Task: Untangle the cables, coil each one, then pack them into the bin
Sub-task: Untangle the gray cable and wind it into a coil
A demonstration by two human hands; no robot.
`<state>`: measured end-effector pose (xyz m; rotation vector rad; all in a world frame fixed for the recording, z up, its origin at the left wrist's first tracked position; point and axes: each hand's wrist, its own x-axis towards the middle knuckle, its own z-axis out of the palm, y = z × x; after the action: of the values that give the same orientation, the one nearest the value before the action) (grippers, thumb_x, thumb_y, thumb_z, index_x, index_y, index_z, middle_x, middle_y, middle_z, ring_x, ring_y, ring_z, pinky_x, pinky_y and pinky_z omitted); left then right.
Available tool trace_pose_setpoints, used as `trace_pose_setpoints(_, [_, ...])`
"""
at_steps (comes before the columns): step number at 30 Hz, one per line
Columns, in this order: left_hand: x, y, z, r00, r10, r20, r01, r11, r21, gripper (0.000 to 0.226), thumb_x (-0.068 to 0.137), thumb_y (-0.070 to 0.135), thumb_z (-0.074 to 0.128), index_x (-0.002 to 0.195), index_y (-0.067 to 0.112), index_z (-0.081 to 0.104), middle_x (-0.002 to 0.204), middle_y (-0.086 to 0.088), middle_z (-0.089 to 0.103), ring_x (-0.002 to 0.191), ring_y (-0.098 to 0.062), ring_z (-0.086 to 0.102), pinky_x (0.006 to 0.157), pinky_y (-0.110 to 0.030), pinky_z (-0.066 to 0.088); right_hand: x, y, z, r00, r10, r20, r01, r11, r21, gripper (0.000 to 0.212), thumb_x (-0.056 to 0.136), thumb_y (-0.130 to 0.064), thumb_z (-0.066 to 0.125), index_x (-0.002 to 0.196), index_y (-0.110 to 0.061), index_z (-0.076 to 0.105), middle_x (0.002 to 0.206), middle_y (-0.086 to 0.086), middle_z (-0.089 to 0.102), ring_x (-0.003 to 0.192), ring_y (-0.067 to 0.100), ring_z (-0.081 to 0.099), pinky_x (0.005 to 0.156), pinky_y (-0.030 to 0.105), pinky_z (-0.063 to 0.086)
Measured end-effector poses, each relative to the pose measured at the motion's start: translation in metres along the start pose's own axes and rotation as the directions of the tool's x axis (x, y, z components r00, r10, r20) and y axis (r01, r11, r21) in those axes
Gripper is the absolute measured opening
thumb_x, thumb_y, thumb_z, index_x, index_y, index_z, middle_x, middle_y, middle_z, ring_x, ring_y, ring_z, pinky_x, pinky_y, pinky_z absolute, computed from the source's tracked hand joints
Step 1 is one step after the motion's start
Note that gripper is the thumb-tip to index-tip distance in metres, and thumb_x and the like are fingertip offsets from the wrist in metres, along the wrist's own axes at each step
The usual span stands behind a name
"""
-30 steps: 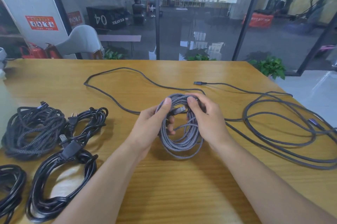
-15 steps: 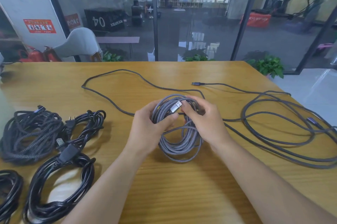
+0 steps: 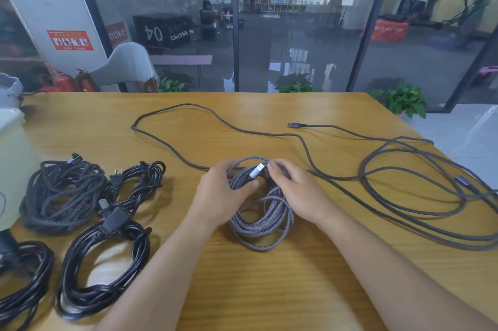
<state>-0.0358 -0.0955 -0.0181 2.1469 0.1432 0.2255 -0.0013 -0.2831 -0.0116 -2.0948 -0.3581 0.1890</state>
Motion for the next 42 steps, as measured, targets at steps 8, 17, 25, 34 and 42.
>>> trace_pose_setpoints(8, [-0.046, 0.002, 0.003, 0.969, 0.223, 0.103, -0.244, 0.927, 0.284, 0.084, 0.100, 0.065, 0.034, 0.166, 0.021, 0.009, 0.173, 0.007, 0.008, 0.157, -0.005, 0.001, 0.122, -0.018, 0.001, -0.028, -0.004, 0.001, 0.994, -0.019, 0.106, 0.040, 0.979, -0.200, 0.072, 0.104, -0.064, 0.034, 0.166, -0.035, 0.011, 0.171, -0.018, 0.011, 0.157, 0.002, 0.011, 0.124, 0.026, 0.015])
trace_pose_setpoints(17, [-0.058, -0.009, 0.009, 0.971, 0.123, 0.205, -0.205, 0.866, 0.455, 0.099, 0.089, 0.082, 0.010, 0.166, 0.020, -0.002, 0.174, 0.003, 0.003, 0.159, -0.007, -0.003, 0.129, -0.029, 0.002, -0.041, 0.011, 0.013, 0.994, -0.062, 0.088, 0.092, 0.913, -0.396, 0.072, 0.104, -0.064, 0.025, 0.167, -0.033, 0.006, 0.173, -0.018, 0.007, 0.158, 0.002, 0.008, 0.125, 0.027, 0.015])
trace_pose_setpoints(25, [-0.080, -0.004, 0.011, 0.940, 0.333, 0.072, -0.311, 0.754, 0.578, 0.095, 0.095, 0.079, 0.005, 0.166, 0.016, 0.010, 0.174, 0.000, 0.004, 0.159, -0.010, -0.009, 0.129, -0.033, -0.007, -0.038, 0.003, 0.023, 0.990, -0.088, 0.106, 0.106, 0.978, -0.180, 0.060, 0.108, -0.060, 0.020, 0.164, -0.038, 0.018, 0.169, -0.013, 0.028, 0.156, 0.005, 0.021, 0.130, 0.039, 0.012])
trace_pose_setpoints(34, [-0.076, -0.014, -0.006, 0.955, 0.292, 0.062, -0.256, 0.694, 0.673, 0.097, 0.089, 0.084, 0.013, 0.166, 0.025, 0.009, 0.174, 0.002, 0.005, 0.160, -0.014, -0.004, 0.123, -0.029, -0.013, -0.014, 0.041, -0.028, 0.986, -0.029, -0.166, -0.083, 0.773, -0.629, 0.054, 0.111, -0.045, 0.038, 0.163, -0.034, 0.029, 0.173, 0.001, 0.015, 0.160, 0.020, 0.007, 0.130, 0.045, 0.005])
trace_pose_setpoints(42, [-0.028, -0.018, -0.022, 0.980, 0.191, 0.051, -0.172, 0.692, 0.701, 0.087, 0.098, 0.074, 0.032, 0.166, 0.024, 0.009, 0.174, -0.002, 0.003, 0.160, -0.017, -0.006, 0.128, -0.038, -0.002, -0.014, 0.054, -0.044, 0.981, 0.003, -0.193, -0.143, 0.680, -0.719, 0.056, 0.111, -0.046, 0.030, 0.162, -0.024, 0.035, 0.168, -0.002, 0.034, 0.156, 0.020, 0.025, 0.126, 0.045, 0.020])
